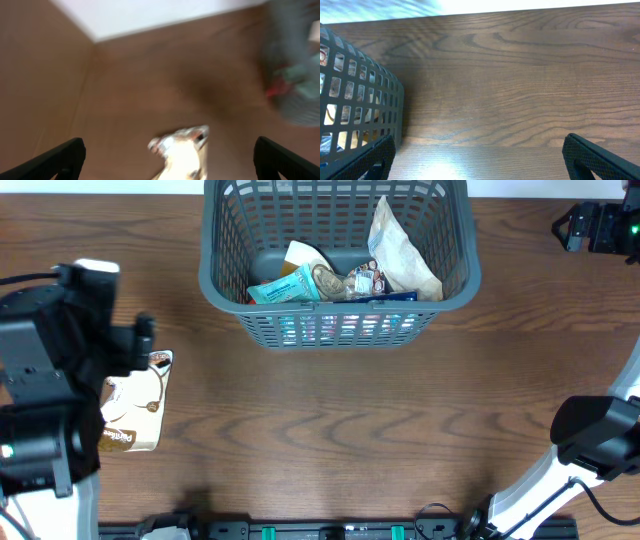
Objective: Pack container
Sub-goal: 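Move the left gripper to the white rice pouch and grasp it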
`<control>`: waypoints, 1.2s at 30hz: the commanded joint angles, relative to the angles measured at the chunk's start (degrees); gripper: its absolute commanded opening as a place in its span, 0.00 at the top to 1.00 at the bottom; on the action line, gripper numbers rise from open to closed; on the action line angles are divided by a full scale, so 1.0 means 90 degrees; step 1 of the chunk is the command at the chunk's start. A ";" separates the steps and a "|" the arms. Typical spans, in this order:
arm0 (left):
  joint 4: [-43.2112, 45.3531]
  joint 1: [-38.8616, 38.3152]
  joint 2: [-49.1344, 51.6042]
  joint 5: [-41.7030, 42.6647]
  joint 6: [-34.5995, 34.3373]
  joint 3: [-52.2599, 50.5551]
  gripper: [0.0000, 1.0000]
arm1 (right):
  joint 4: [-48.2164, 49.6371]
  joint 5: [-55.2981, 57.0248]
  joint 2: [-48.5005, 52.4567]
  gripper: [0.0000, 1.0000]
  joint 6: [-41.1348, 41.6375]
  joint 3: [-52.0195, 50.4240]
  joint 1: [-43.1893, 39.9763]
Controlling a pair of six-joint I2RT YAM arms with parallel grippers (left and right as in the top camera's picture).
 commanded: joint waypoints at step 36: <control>0.0799 0.2023 0.5238 0.0823 0.1263 -0.1151 0.01 | 0.0131 0.0202 0.0051 0.01 -0.0160 -0.0017 0.0087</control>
